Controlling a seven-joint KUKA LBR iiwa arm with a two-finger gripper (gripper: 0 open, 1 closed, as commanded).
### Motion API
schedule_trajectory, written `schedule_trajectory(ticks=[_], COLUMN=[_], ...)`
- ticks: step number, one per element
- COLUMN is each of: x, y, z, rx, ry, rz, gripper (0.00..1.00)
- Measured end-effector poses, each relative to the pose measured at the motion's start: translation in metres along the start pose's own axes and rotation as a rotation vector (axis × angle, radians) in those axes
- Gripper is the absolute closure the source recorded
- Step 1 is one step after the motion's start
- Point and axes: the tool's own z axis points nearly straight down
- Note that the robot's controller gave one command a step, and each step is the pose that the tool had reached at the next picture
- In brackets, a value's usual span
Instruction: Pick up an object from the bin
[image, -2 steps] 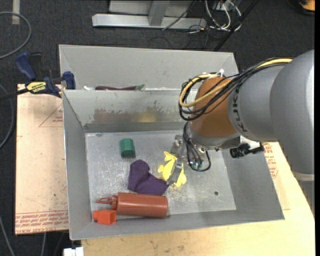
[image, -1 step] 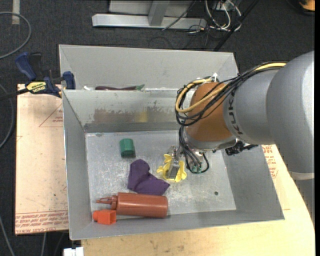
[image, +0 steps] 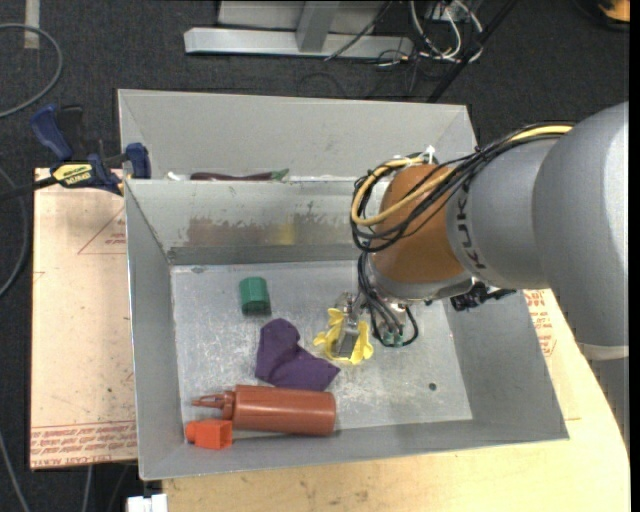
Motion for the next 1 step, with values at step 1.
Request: schedule_trajectory(ticks=[1], x=[0.0007], y=[-0.0001], z=[-0.0025], rx=[0.0], ry=[0.001], rz=[0.0], gripper=[1.0])
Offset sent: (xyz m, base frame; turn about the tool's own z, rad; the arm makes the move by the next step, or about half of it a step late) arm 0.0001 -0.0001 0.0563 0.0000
